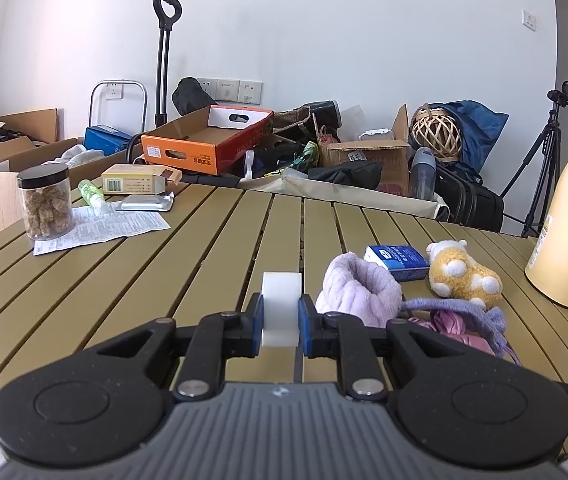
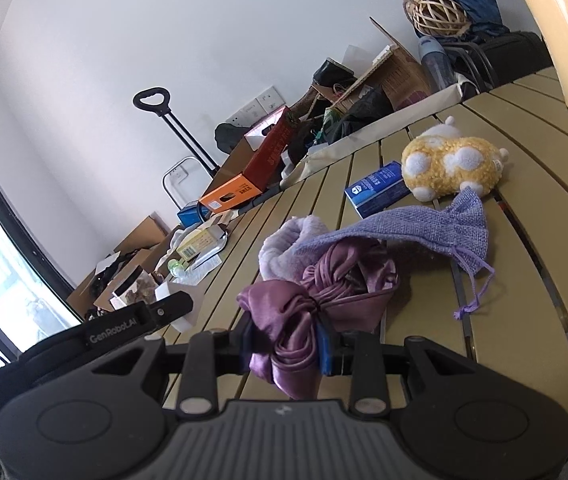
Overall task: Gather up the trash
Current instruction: 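Lift the white foam block and purple scrunchie off the table toward the bin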
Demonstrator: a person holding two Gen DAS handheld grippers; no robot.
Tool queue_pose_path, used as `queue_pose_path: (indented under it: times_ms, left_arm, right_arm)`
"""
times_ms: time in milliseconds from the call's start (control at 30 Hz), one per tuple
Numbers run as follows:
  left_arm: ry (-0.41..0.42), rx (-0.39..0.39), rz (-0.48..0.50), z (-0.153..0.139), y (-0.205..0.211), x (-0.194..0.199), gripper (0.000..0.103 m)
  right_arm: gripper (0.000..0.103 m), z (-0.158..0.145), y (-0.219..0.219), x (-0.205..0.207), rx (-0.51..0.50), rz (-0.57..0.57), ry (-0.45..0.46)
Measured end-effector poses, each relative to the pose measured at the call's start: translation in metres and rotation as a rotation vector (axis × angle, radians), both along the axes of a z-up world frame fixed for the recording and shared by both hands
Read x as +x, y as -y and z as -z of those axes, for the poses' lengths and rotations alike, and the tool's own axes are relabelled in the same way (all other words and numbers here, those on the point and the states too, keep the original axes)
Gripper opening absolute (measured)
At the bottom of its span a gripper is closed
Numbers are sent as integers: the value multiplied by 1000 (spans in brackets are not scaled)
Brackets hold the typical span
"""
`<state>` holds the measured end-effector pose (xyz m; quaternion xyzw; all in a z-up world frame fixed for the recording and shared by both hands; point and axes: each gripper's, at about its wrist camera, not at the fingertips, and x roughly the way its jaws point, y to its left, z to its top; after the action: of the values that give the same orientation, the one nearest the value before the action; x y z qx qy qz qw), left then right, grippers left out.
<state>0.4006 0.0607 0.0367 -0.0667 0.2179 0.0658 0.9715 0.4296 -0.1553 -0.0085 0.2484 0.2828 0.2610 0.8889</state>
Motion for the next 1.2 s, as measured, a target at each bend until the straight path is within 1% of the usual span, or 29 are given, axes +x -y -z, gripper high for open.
queue_pose_path:
  times_ms: [167,300,633,933,1200]
  left_arm:
    - [5,12,-4,-4,0,-26,18]
    - [-15,15,-4,-2,0,-47,18]
    - [-46,18,-7,0,-3,-101,18]
    - [-59,15,16,-1,4,-146,18]
    - [-99,23,45,13,14,-176,19]
  right_arm:
    - [30,-11,-7,-20,-57,-1,40]
    - [30,-19,-10,-42,-111,10,80]
    - [30,-23,-7,-86,-154,25,80]
    - [30,-28,-1,-136,-198,21,96]
    - [30,-22,4,-177,-249,8,103]
